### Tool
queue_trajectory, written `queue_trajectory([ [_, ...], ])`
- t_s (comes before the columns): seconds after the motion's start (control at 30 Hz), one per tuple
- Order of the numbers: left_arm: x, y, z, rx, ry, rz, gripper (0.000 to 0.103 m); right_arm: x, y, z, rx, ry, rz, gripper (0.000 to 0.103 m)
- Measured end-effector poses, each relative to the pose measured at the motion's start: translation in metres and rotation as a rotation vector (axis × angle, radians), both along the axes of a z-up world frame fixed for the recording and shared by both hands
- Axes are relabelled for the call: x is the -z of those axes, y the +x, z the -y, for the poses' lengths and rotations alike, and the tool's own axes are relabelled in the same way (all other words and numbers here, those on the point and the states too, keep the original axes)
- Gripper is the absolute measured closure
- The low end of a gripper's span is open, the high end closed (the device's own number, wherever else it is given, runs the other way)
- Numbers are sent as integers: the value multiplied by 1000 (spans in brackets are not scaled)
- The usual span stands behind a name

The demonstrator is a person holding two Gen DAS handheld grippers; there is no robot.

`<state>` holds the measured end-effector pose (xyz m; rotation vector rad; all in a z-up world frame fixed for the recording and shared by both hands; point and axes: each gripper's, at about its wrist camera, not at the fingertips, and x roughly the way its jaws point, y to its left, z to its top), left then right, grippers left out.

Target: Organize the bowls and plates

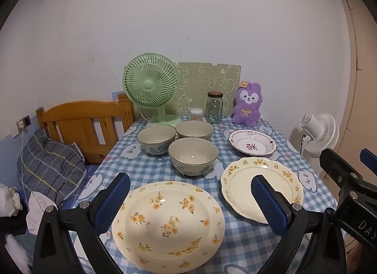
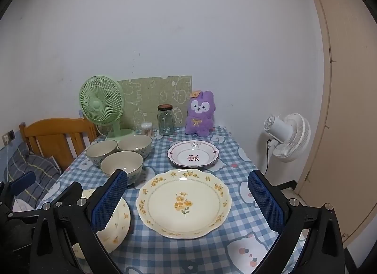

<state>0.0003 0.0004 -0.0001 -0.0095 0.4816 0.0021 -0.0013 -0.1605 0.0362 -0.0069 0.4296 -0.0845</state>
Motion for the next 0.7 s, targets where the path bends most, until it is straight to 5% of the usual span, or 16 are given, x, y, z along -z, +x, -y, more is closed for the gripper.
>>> queue_trajectory([
  [0.7,3,1,4,5,8,-9,0,1,-1,0,-17,4,-11,0],
])
